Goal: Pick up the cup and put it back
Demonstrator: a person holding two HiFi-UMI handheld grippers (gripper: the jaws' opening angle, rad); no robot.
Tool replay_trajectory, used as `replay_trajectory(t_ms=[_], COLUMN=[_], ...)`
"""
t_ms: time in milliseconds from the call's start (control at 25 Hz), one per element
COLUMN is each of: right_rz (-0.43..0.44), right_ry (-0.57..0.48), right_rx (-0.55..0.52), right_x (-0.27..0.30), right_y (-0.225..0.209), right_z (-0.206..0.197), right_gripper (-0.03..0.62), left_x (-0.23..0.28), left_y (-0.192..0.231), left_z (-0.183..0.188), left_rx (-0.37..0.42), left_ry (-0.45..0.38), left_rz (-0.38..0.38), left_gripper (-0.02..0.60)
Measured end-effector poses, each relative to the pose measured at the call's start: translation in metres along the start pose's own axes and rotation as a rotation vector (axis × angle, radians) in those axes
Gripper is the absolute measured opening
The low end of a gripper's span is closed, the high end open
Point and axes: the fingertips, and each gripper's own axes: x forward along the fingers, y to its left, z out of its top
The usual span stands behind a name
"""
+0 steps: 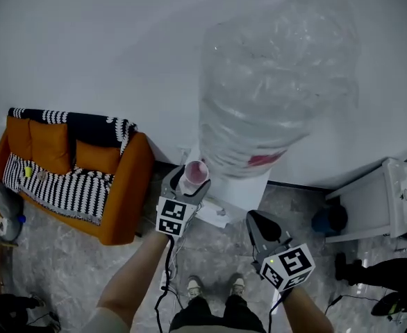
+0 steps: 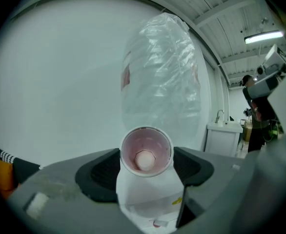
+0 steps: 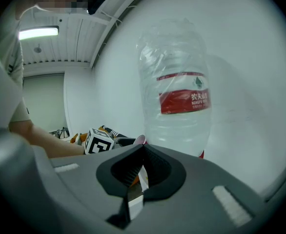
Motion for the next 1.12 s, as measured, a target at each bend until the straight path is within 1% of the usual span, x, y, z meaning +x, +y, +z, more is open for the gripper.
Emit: replay_trajectory(t_ms=[120,320,520,680,840,1040,1120], right_rz=[0.000,0.003,0.008,0.008,0.007,0.013,0.017], right_ry=[0.016,0.031,0.044,0.054,0.068,0.079,0.082], right_rx=[0.003,0.002,-0.010,-0.012,-0.012,-0.008,-0.008], right_x=[0.002,0.005,0.006,0.004,0.001,-0.004,-0.005], right_y=[0.000,0.000,0.006,0.008,0.006,0.009,0.010], right_z=[-0.007,-0.013,-0.016,-0.021,-0.028,-0.035,-0.038], right_gripper=[0.003,0.003,0.003,0.003,0.003,0.003,0.003], left_x=[0.003,0.000,0.005,0.013,0.017,0.005,0.001], left_y=[0.000,0.004,0.004,0.008,0.008,-0.002,-0.002], left_z=[-0.010,-0.018,-0.016,-0.011,-0.013,-0.018,-0.021], left_rx=[0.018,-0.025,-0.007,-0.019,-0.022,0.015,0.003], left_ry=[0.023,0.020,0.000,-0.029,-0.032,-0.020,-0.030], left_rz=[0.000,0.014,0.015,0.018,0.029,0.053,0.064], left_gripper=[0.353,0.351,0.350,0.348,0.348,0.350,0.350])
